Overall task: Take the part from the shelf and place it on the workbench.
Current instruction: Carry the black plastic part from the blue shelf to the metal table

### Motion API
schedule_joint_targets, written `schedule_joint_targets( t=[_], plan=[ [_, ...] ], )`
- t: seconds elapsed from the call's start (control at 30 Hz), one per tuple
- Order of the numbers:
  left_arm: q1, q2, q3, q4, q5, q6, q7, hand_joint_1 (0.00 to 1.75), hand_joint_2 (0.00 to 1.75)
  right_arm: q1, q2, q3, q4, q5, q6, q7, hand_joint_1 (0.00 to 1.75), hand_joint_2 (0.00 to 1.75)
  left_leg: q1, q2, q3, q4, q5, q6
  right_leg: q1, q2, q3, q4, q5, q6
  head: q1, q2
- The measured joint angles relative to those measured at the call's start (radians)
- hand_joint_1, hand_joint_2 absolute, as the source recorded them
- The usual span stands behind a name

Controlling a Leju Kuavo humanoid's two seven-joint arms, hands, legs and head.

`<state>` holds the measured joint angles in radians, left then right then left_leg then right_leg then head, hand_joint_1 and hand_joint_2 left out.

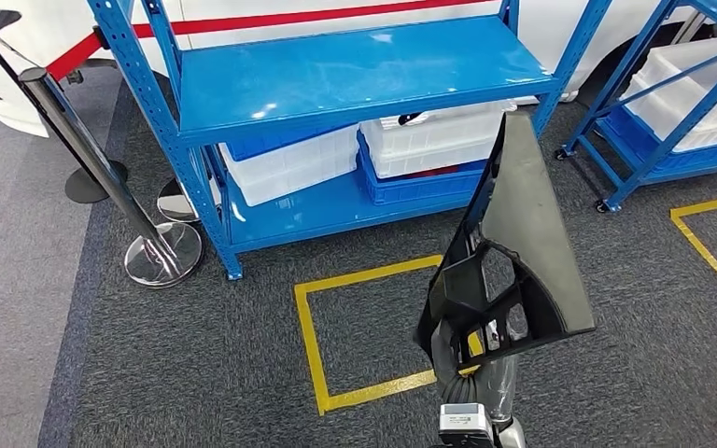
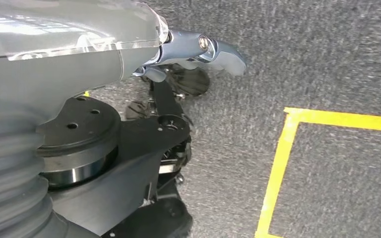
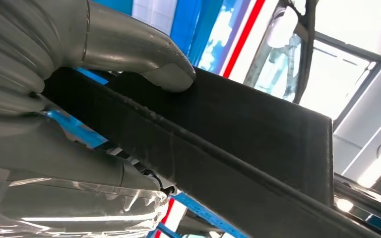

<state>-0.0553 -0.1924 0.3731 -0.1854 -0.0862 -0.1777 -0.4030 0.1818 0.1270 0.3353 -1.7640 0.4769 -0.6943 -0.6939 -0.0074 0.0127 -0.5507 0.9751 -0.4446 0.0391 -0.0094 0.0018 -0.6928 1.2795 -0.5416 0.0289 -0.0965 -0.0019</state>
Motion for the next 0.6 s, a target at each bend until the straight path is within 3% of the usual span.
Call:
schedule_joint_targets(
  t=[0.07, 0.13, 0.17, 0.3, 0.4, 0.6],
  plan=[
    [0.0, 0.0, 0.0, 0.0, 0.002, -0.002, -0.002, 0.0, 1.75, 0.0, 0.0, 0.0, 0.001, 0.0, 0.0, 0.0, 1.75, 1.75, -0.001, 0.0, -0.018, 0.004, 0.012, -0.004, 0.003, -0.001, 0.089, -0.112, 0.044, -0.009, 0.0, 0.0],
    [0.0, -0.001, 0.0, 0.0, 0.004, -0.002, -0.005, 0.0, 1.75, -0.002, 0.0, 0.0, 0.0, 0.001, 0.0, 0.0, 1.75, 1.75, -0.002, 0.0, -0.027, 0.009, 0.022, -0.011, 0.01, -0.005, 0.184, -0.252, 0.045, -0.023, 0.0, 0.0],
    [0.0, -0.001, 0.001, 0.0, 0.004, -0.003, -0.007, 0.0, 1.75, -0.002, 0.0, -0.001, 0.0, 0.002, 0.0, 0.0, 1.75, 1.75, -0.002, 0.0, -0.028, 0.01, 0.026, -0.016, 0.014, -0.006, 0.208, -0.291, 0.038, -0.029, 0.0, 0.0],
    [-0.001, -0.001, 0.001, 0.0, 0.004, -0.007, -0.015, 0.0, 1.75, 0.0, 0.001, -0.003, 0.0, 0.005, 0.0, 0.0, 1.75, 1.75, -0.003, 0.001, -0.034, 0.012, 0.027, -0.014, 0.016, -0.005, 0.207, -0.311, 0.042, -0.035, 0.0, 0.0],
    [-0.001, -0.001, 0.001, 0.0, 0.004, -0.004, -0.014, 0.0, 1.75, 0.001, 0.001, -0.004, -0.001, 0.008, 0.0, 0.0, 1.75, 1.75, 0.001, 0.0, -0.039, 0.01, 0.042, -0.024, 0.02, -0.006, 0.198, -0.305, 0.048, -0.043, -0.001, 0.0],
    [-0.001, -0.001, 0.002, 0.0, 0.004, -0.002, -0.014, 0.0, 1.75, 0.008, 0.005, -0.006, -0.004, 0.017, 0.0, 0.001, 1.75, 1.75, 0.001, 0.0, -0.046, 0.01, 0.052, -0.03, 0.021, -0.006, 0.186, -0.297, 0.052, -0.049, -0.001, 0.0]
  ],
)
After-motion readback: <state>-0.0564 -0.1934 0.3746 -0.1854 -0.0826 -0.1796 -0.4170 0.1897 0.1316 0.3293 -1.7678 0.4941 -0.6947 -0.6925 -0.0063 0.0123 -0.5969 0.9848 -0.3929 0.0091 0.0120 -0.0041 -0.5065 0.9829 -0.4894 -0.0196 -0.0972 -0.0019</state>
